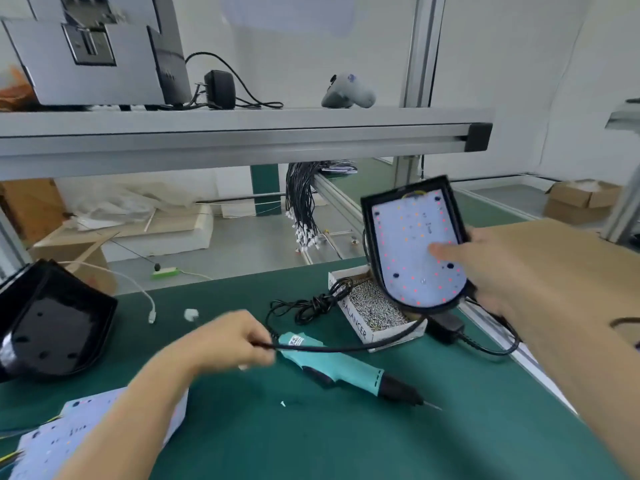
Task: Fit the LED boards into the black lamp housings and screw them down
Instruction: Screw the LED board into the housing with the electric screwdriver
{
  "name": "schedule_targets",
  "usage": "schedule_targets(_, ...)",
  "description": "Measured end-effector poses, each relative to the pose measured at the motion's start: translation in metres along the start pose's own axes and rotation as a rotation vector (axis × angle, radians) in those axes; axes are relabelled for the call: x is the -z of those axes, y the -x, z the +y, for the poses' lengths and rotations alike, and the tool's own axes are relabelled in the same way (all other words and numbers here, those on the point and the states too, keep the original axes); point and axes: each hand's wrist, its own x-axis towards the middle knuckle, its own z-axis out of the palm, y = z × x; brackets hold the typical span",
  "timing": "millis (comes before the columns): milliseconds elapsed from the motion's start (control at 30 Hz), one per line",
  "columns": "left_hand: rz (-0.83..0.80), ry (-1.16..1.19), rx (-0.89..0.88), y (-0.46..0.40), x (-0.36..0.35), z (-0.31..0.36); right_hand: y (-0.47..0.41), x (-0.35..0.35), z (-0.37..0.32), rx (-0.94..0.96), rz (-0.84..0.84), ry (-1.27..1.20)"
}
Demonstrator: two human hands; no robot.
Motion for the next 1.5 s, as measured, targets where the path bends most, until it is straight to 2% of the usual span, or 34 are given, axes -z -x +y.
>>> schedule_targets(33,0.097,-0.011,0.016,-0.002,0.008,0.003,0.002,0.003,0.005,-0.005,-0.016,0.108)
schedule_targets(67,0.161,0.078,-0.007,-0.003,0.015,0.012,0.003,0.005,0.011,-0.004,-0.036,0.211)
schedule_targets(167,0.196,0.485,-0.162,-0.013,0.025,0.057,0.009,0.003,0.03,-0.027,-0.072,0.388)
schedule_targets(267,0.169,0.881,-0.176,-0.045,0.021,0.109,0.016,0.0,0.042,-0.11,-0.099,0.277)
schedule_targets(367,0.031,1.306,-0.003,-0.08,0.007,0.161,0.023,0.003,0.045,-0.172,-0.087,0.088)
schedule_targets(467,0.037,1.491,0.093,-0.112,-0.019,0.194,0.032,0.017,0.041,-0.207,-0.089,-0.13)
schedule_targets(533,0.101,1.436,0.118,-0.131,-0.041,0.211,0.041,0.027,0.035,-0.171,-0.134,-0.207)
schedule_targets(600,0.146,1.318,0.129,-0.144,-0.062,0.229,0.048,0.036,0.032,-0.152,-0.119,-0.138)
schedule_targets(800,0.256,1.117,-0.013,-0.155,-0.112,0.278,0.059,0.076,0.041,-0.18,0.136,-0.057)
schedule_targets(833,0.252,1.037,-0.056,-0.155,-0.119,0.286,0.06,0.083,0.042,-0.19,0.186,-0.036)
schedule_targets(967,0.247,0.377,-0.274,-0.156,-0.141,0.301,0.06,0.128,0.041,-0.228,0.403,-0.036)
schedule_targets(1100,0.262,0.052,-0.486,-0.151,-0.165,0.306,0.058,0.191,0.046,-0.301,0.652,-0.017)
schedule_targets(1167,0.157,0.023,-0.578,-0.15,-0.182,0.308,0.059,0.219,0.053,-0.338,0.74,-0.011)
schedule_targets(1267,-0.079,0.003,-0.611,-0.153,-0.209,0.309,0.06,0.251,0.066,-0.36,0.834,0.022)
schedule_targets(1367,-0.166,-0.112,-0.66,-0.154,-0.232,0.309,0.06,0.261,0.076,-0.4,0.883,0.034)
schedule_targets(1500,-0.241,-0.257,-0.622,-0.156,-0.248,0.304,0.056,0.268,0.086,-0.499,0.905,0.157)
